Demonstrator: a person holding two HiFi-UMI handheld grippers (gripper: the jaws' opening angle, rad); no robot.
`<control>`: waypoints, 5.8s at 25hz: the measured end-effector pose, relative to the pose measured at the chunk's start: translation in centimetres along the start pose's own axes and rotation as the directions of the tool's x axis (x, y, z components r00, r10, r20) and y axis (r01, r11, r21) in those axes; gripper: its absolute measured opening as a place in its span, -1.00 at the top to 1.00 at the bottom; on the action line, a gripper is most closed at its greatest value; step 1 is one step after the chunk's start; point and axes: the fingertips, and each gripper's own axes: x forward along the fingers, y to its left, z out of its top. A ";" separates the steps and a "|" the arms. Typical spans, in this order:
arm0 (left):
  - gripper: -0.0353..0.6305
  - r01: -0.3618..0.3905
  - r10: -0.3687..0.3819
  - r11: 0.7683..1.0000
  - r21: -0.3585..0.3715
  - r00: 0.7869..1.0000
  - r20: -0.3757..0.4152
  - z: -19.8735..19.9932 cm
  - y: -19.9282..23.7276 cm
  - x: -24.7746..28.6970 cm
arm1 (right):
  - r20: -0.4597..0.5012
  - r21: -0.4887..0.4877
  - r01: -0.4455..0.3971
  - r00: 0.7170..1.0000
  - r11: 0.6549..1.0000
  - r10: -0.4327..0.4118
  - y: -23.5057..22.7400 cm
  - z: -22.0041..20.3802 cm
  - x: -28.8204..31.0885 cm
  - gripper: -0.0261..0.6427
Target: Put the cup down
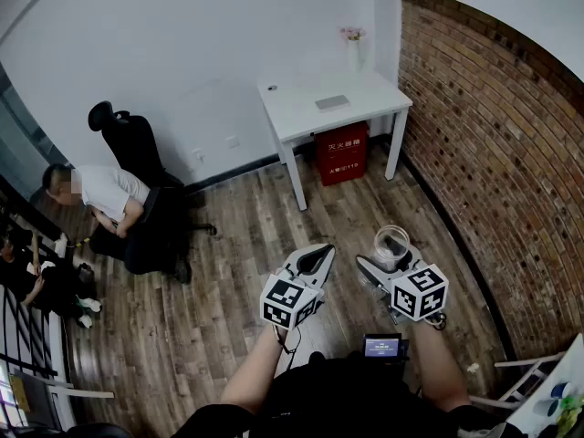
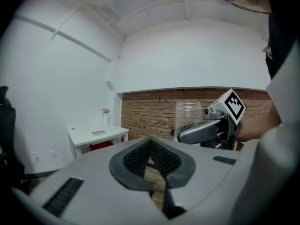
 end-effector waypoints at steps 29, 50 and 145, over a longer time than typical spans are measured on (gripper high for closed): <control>0.87 0.015 -0.015 1.000 0.009 1.000 -0.006 0.1 -0.9 0.9 | 0.005 0.002 -0.010 1.000 1.000 0.010 -0.6 0.0 -0.9 -0.18; 0.87 -0.021 0.021 1.000 -0.006 0.997 -0.070 -1.7 -0.9 7.1 | -0.017 0.070 -0.024 1.000 0.997 0.025 -7.5 -2.2 -0.8 -0.18; 0.87 -0.063 0.056 0.990 -0.124 0.997 -0.059 7.9 56.9 61.0 | -0.052 0.076 -0.147 0.987 0.986 0.152 -54.6 23.9 60.8 -0.18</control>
